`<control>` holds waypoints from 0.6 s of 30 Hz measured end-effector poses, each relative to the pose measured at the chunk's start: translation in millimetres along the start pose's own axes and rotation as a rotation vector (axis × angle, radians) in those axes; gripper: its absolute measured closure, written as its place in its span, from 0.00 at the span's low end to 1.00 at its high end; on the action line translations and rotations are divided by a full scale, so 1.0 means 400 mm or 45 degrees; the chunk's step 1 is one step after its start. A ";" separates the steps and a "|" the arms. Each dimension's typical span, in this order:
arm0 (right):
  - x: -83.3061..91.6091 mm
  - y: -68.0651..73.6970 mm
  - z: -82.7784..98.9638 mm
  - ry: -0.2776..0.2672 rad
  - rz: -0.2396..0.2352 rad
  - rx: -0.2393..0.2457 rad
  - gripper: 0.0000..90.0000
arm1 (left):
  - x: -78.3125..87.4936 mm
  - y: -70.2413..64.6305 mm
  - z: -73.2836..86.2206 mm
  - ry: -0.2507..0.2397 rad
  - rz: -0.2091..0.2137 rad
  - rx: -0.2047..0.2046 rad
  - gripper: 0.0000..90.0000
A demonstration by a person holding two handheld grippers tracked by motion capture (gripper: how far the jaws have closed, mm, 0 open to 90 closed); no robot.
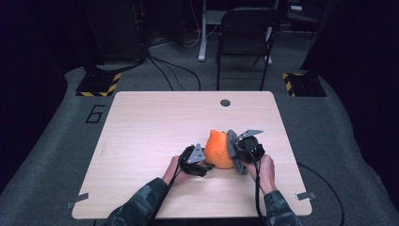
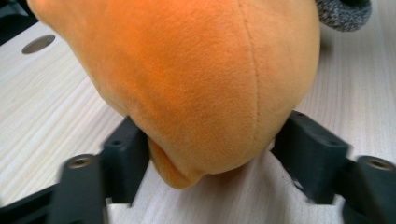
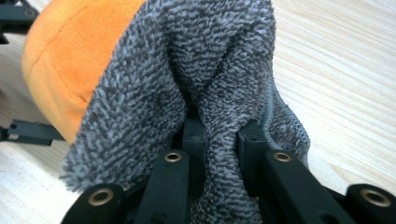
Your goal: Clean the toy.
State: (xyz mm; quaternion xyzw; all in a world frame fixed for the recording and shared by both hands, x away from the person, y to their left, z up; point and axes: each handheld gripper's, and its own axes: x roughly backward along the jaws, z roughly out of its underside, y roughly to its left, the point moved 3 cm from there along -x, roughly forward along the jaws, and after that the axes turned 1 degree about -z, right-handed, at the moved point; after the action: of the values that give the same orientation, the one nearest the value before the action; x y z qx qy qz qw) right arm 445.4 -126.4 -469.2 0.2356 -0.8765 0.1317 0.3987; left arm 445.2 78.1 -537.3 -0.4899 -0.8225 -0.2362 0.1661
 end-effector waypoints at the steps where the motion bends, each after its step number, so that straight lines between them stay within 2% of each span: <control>1: -0.001 0.000 0.000 0.000 0.003 -0.001 0.86 | -0.001 0.000 -0.002 -0.007 -0.001 0.002 0.46; 4: -0.002 0.000 0.001 -0.008 0.013 -0.001 0.86 | -0.006 -0.004 -0.002 -0.010 -0.012 0.008 0.61; 6: 0.001 -0.001 0.003 -0.013 0.012 -0.004 0.86 | -0.006 -0.006 -0.003 -0.018 -0.026 0.007 0.67; 10: 0.036 -0.014 -0.002 -0.081 0.022 -0.012 0.86 | -0.004 -0.002 -0.003 -0.023 -0.027 0.013 0.72; 11: 0.052 -0.020 -0.001 -0.086 0.033 -0.036 0.86 | -0.004 -0.002 -0.002 -0.020 -0.029 0.012 0.73; 12: 0.066 -0.034 0.000 -0.101 0.052 -0.041 0.86 | -0.003 -0.002 -0.002 -0.020 -0.029 0.010 0.73; 15: 0.098 -0.096 0.024 -0.122 0.117 -0.117 0.86 | -0.002 -0.003 0.001 -0.022 -0.032 0.003 0.74; 18: 0.099 -0.162 0.065 -0.098 0.153 -0.226 0.86 | -0.002 -0.004 0.001 -0.022 -0.032 -0.004 0.75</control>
State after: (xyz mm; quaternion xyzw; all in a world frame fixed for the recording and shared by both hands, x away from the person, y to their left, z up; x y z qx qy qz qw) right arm 439.8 -204.9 -453.0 0.1513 -0.9119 0.0679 0.3754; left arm 444.1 77.1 -538.6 -0.4818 -0.8297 -0.2353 0.1553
